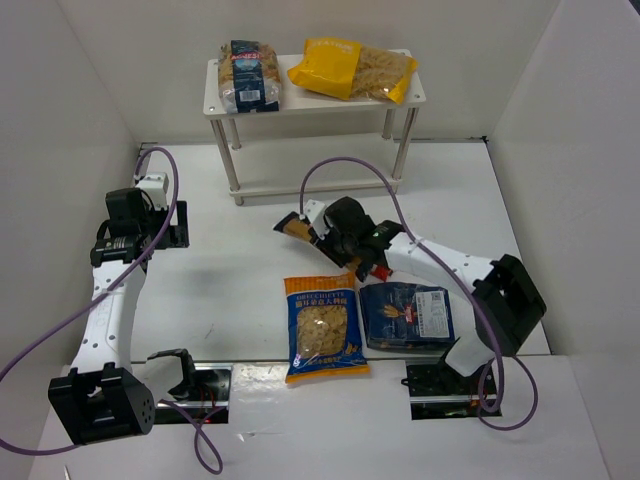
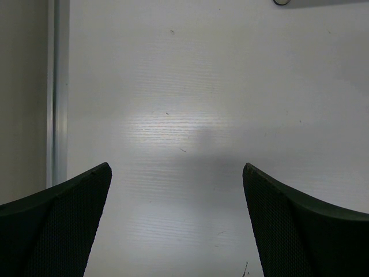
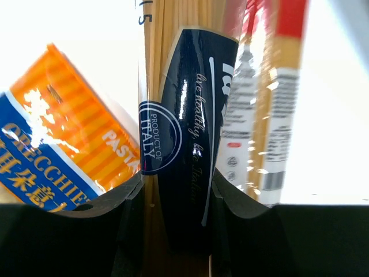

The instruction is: Place and organize the pasta boxes and bags onto the shelf

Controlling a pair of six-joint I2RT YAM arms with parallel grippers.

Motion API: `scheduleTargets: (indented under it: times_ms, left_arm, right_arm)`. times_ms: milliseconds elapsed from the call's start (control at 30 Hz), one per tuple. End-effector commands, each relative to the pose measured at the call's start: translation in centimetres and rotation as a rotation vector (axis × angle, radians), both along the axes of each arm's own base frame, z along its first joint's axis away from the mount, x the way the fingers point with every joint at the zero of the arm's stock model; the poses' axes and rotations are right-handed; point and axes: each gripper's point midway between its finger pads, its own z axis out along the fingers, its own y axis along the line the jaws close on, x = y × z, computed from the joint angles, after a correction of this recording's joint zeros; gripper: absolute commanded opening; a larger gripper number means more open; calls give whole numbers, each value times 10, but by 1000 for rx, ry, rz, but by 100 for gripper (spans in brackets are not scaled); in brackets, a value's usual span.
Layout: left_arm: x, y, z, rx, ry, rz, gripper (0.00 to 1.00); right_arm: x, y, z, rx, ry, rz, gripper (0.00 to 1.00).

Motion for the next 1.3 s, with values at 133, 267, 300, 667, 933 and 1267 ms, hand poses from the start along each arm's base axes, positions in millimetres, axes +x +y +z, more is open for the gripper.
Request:
scheduleTargets:
  times_ms: [133, 267, 300, 667, 933, 1267]
  left_arm:
    - [4, 1, 7, 12, -33, -7, 100]
    - [3, 1, 9, 14, -42, -7, 100]
    - [3, 1, 9, 14, -42, -7, 100]
    - [1, 4, 5, 24, -30, 9, 100]
    - [2, 7, 7, 39, -37, 12, 100]
    - [4, 10, -2, 48, -4, 15, 100]
  right_arm:
    - [44, 19, 93, 251, -268, -103, 0]
    - [65, 7, 101, 268, -337, -210, 0]
    - [74, 1, 109, 289, -370, -265, 0]
    - [119, -38, 123, 393, -497, -599, 0]
    - [149, -53, 101, 444, -518, -705, 0]
    - [187, -66, 106, 474, -605, -753, 0]
